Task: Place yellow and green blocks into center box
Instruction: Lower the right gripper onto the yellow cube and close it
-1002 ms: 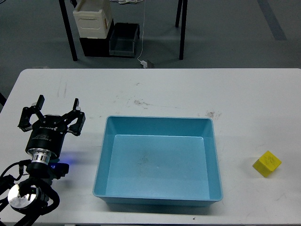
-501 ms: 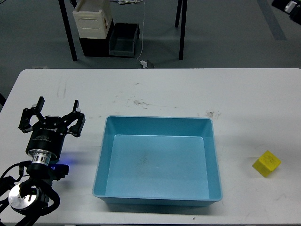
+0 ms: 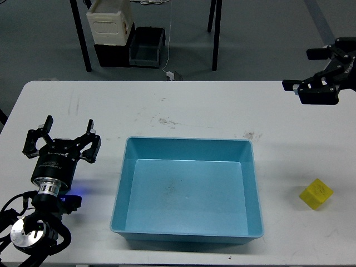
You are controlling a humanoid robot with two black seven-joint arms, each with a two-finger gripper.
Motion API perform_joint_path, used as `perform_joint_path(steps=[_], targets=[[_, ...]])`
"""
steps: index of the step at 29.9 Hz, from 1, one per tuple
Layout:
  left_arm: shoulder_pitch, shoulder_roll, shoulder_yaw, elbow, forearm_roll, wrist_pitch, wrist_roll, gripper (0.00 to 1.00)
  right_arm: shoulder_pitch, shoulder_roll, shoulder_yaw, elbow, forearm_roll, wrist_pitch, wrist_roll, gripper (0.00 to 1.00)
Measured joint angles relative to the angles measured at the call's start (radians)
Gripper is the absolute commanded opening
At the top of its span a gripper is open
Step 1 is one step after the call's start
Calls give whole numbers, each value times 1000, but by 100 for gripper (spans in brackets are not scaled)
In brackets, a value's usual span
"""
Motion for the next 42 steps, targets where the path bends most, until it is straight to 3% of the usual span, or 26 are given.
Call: perform_joint_path(steps=[6,12,18,29,42], targets=[[-1,-3,2,2,0,0,0,100,-15,-161,-208,47,-37,0,0,100],[-2,-13,6,10,2,0,0,100,-17,-183,-361,35,-63,0,0,100],[-3,-15,8,16,2,0,0,100,-23,-143,-443,-5,-64,0,0,99],[-2,-24,8,28,2,-1,0,100,-79,5,-452,-126,-56,0,0,100],[-5,-30,6,30,2,-1,0,100,-96,91,-487,-197,-57,0,0,99]])
